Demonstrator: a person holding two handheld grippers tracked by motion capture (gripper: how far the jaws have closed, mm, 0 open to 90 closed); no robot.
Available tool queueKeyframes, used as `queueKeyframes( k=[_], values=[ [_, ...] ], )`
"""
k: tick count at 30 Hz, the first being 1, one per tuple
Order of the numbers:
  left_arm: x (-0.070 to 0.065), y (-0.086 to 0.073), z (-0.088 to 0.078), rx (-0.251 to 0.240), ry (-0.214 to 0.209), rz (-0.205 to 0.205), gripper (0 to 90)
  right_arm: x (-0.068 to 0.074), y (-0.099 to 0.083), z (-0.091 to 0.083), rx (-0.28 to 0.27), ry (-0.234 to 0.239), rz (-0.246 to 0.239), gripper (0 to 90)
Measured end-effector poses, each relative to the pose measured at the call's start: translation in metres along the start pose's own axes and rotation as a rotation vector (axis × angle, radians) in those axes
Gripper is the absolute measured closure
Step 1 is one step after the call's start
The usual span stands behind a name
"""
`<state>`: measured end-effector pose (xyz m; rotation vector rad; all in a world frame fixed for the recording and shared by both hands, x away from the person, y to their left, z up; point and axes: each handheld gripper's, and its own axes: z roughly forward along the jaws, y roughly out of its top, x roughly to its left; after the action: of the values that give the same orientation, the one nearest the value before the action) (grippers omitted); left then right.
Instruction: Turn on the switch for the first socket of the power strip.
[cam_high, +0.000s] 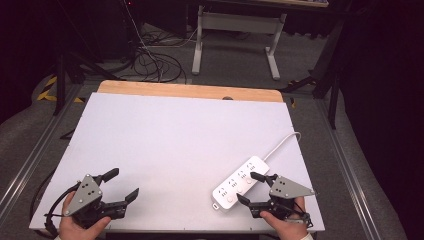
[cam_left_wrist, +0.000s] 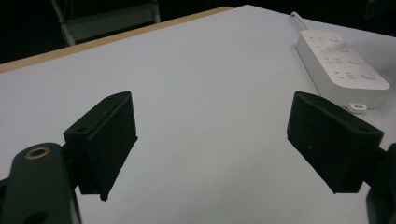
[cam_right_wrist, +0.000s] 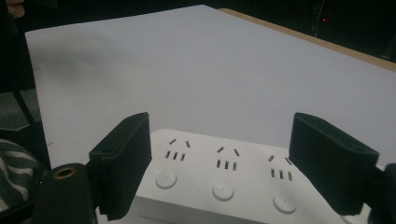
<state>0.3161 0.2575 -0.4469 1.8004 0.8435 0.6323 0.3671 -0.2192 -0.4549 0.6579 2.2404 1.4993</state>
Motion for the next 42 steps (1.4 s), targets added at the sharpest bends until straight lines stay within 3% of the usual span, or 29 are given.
queueKeyframes(
  k=[27, 42],
  values=[
    [0.0, 0.0, 0.001, 0.009, 0.006, -0.001, 17.0, -0.024, 0.028, -0.005, 0.006, -0.049, -0.001, 26.7],
    [0.0, -0.001, 0.001, 0.011, 0.006, -0.007, 17.0, -0.039, 0.036, 0.002, 0.027, -0.066, 0.036, 25.7]
  ],
)
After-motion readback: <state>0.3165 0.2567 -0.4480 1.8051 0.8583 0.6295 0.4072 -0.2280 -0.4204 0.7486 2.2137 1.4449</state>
